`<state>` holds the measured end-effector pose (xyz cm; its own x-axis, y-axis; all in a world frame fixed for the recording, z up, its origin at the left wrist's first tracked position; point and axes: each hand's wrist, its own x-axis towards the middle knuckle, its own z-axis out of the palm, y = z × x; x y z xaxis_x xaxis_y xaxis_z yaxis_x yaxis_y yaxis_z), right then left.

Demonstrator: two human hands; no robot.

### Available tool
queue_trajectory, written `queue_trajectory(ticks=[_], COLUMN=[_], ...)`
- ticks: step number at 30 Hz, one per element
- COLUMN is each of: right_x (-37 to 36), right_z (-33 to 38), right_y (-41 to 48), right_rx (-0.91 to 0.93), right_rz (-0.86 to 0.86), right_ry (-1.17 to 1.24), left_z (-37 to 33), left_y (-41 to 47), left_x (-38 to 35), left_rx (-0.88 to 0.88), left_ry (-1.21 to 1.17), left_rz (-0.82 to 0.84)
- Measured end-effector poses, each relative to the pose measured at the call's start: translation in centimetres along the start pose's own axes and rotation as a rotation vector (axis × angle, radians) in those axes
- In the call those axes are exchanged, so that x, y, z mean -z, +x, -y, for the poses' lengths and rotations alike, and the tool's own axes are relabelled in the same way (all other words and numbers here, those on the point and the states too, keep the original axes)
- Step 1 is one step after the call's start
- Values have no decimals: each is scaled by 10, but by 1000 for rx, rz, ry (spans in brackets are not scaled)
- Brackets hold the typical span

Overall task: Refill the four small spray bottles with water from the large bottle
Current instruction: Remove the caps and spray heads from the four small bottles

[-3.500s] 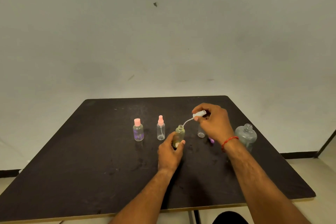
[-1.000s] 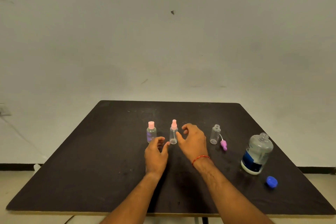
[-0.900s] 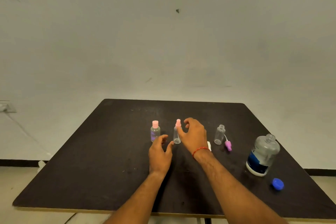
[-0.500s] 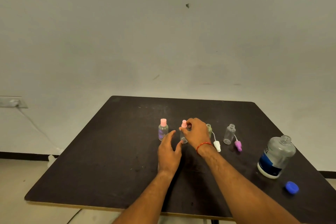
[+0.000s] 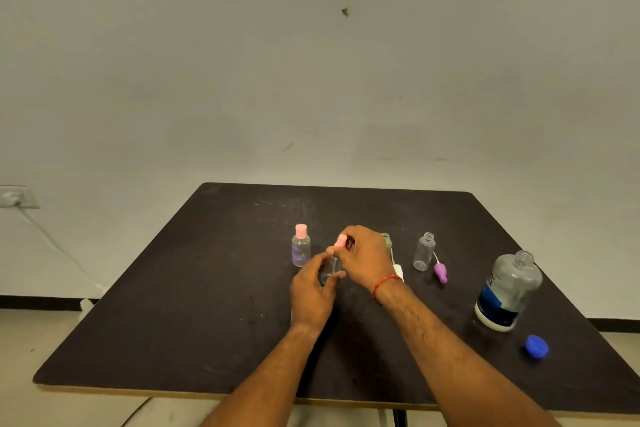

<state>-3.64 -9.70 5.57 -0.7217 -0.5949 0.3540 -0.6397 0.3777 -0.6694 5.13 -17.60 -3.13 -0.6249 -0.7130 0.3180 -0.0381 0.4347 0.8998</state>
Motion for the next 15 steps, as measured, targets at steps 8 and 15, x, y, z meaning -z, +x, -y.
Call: queue_trajectory(ticks=[8, 15], right_x=[11, 10], right_z=[-1, 2], right_y=[3, -2], right_rx=[141, 55], right_rz=[165, 99], right_ry=[-2, 27], left_z=[-3, -2], left_y=[0, 0], left_x=[2, 1], left_rx=[-17, 12], left_ry=[-25, -70], left_rz=[30, 45])
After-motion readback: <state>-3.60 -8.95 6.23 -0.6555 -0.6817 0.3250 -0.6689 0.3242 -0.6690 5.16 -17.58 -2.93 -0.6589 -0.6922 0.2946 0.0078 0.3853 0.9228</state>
